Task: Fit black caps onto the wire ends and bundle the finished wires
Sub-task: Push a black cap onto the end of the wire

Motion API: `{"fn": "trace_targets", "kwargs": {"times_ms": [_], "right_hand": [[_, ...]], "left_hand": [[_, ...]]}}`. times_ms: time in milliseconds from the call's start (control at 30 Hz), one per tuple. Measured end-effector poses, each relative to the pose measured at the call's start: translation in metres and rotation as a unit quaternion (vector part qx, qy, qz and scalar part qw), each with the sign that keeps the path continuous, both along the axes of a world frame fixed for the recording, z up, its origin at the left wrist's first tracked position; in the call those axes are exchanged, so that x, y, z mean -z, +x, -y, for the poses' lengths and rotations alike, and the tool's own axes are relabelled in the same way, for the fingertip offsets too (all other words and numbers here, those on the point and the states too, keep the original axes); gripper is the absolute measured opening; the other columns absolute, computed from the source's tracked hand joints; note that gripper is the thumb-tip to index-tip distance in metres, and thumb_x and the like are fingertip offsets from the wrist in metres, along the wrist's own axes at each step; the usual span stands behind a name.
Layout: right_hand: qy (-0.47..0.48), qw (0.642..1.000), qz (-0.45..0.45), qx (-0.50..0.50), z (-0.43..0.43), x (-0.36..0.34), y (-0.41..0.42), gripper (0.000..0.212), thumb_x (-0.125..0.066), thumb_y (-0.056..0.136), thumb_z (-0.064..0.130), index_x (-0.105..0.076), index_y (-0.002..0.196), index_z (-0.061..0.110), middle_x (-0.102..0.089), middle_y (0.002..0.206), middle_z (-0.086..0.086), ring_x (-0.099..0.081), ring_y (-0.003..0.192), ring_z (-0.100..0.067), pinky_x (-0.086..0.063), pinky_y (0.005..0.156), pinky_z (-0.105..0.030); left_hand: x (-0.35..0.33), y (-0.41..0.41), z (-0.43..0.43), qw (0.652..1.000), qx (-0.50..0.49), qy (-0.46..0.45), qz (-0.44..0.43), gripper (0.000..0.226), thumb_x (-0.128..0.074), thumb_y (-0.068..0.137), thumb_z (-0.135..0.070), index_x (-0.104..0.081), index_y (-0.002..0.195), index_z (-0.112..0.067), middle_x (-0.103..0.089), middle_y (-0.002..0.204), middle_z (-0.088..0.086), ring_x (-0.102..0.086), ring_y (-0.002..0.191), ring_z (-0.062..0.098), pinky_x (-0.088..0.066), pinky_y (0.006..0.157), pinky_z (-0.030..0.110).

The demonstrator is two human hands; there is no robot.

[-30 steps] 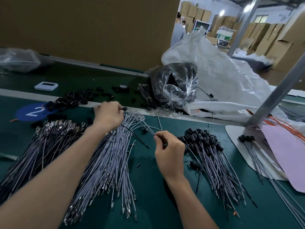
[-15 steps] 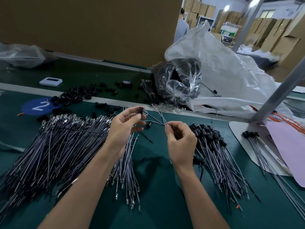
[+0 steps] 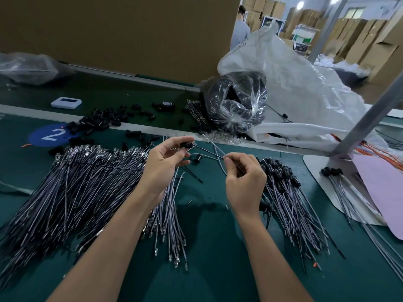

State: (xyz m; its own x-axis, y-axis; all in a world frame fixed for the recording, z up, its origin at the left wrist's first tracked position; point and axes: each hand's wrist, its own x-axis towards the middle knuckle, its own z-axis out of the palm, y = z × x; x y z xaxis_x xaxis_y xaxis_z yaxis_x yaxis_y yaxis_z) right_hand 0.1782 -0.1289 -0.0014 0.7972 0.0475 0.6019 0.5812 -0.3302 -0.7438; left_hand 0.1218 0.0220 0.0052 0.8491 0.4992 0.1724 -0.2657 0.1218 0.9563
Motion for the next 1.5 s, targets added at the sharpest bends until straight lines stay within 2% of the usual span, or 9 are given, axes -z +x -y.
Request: {"fn": "trace_targets", "kwargs": {"times_ms": [200, 333, 433, 500, 633, 800, 1033, 1500], "right_hand": [[-0.007, 1.000, 0.006, 0.005, 0.000, 0.000, -0.001, 0.008, -0.067, 0.088, 0.002, -0.073, 0.089, 0.007, -0.063, 0.084, 0.000, -0.057, 0.074, -0.001, -0.043, 0.067, -0.006], [0.005, 1.000, -0.006, 0.002, -0.001, 0.000, -0.001, 0.008, -0.067, 0.088, 0.003, -0.072, 0.087, 0.009, -0.062, 0.082, 0.002, -0.057, 0.072, -0.002, -0.042, 0.067, -0.007], [0.004, 1.000, -0.008, -0.009, -0.002, 0.001, -0.001, 0.009, -0.067, 0.088, 0.002, -0.072, 0.086, 0.010, -0.062, 0.082, 0.002, -0.057, 0.075, 0.000, -0.042, 0.066, -0.007], [-0.005, 1.000, -0.005, -0.015, -0.003, 0.001, -0.001, 0.008, -0.067, 0.088, 0.002, -0.072, 0.086, 0.009, -0.063, 0.082, 0.001, -0.056, 0.075, 0.002, -0.041, 0.066, -0.006], [-0.015, 1.000, 0.006, -0.020, -0.005, 0.003, -0.002, 0.007, -0.067, 0.087, 0.001, -0.072, 0.086, 0.007, -0.061, 0.081, 0.003, -0.056, 0.072, 0.003, -0.041, 0.067, -0.006], [-0.018, 1.000, 0.011, -0.015, -0.005, 0.003, -0.002, 0.007, -0.067, 0.088, 0.002, -0.072, 0.086, 0.007, -0.060, 0.080, 0.004, -0.055, 0.071, 0.003, -0.040, 0.067, -0.006], [-0.017, 1.000, 0.004, -0.012, -0.005, 0.004, -0.001, 0.008, -0.067, 0.088, 0.003, -0.072, 0.085, 0.009, -0.061, 0.080, 0.004, -0.055, 0.071, 0.003, -0.039, 0.066, -0.005], [-0.013, 1.000, -0.009, -0.014, -0.005, 0.004, -0.001, 0.009, -0.067, 0.088, 0.005, -0.071, 0.083, 0.011, -0.061, 0.078, 0.004, -0.055, 0.072, 0.003, -0.038, 0.063, -0.005]], "left_hand": [[0.002, 0.002, 0.000, 1.000, -0.001, -0.024, 0.002, 0.025, -0.050, 0.098, 0.000, -0.070, 0.103, -0.015, -0.071, 0.088, -0.003, -0.065, 0.079, 0.008, -0.056, 0.074, 0.021], [0.001, 0.004, -0.002, 0.993, -0.007, -0.114, 0.013, 0.016, -0.048, 0.098, -0.001, -0.061, 0.105, -0.009, -0.076, 0.087, 0.003, -0.069, 0.075, 0.014, -0.055, 0.067, 0.021], [0.000, 0.004, -0.004, 0.981, -0.006, -0.188, 0.037, 0.010, -0.048, 0.099, -0.003, -0.053, 0.107, -0.008, -0.076, 0.092, 0.008, -0.072, 0.077, 0.016, -0.057, 0.069, 0.024], [0.001, 0.004, -0.005, 0.977, 0.000, -0.206, 0.051, 0.013, -0.046, 0.100, -0.004, -0.053, 0.109, -0.010, -0.075, 0.095, 0.009, -0.072, 0.080, 0.017, -0.057, 0.072, 0.025], [0.000, 0.003, -0.003, 0.980, 0.027, -0.191, 0.054, 0.023, -0.044, 0.100, -0.002, -0.060, 0.114, -0.012, -0.075, 0.095, 0.009, -0.072, 0.085, 0.017, -0.058, 0.077, 0.025], [0.000, 0.003, 0.002, 0.983, 0.048, -0.174, 0.044, 0.018, -0.047, 0.098, -0.002, -0.061, 0.106, -0.009, -0.075, 0.098, 0.012, -0.071, 0.088, 0.020, -0.058, 0.078, 0.026], [0.001, 0.003, 0.007, 0.988, 0.066, -0.135, 0.033, 0.015, -0.049, 0.097, -0.001, -0.060, 0.106, -0.008, -0.075, 0.100, 0.012, -0.072, 0.089, 0.020, -0.058, 0.079, 0.027], [0.001, 0.003, 0.010, 0.989, 0.045, -0.139, 0.025, 0.012, -0.056, 0.093, 0.000, -0.061, 0.101, -0.006, -0.075, 0.095, 0.011, -0.072, 0.087, 0.020, -0.058, 0.082, 0.028]]}}
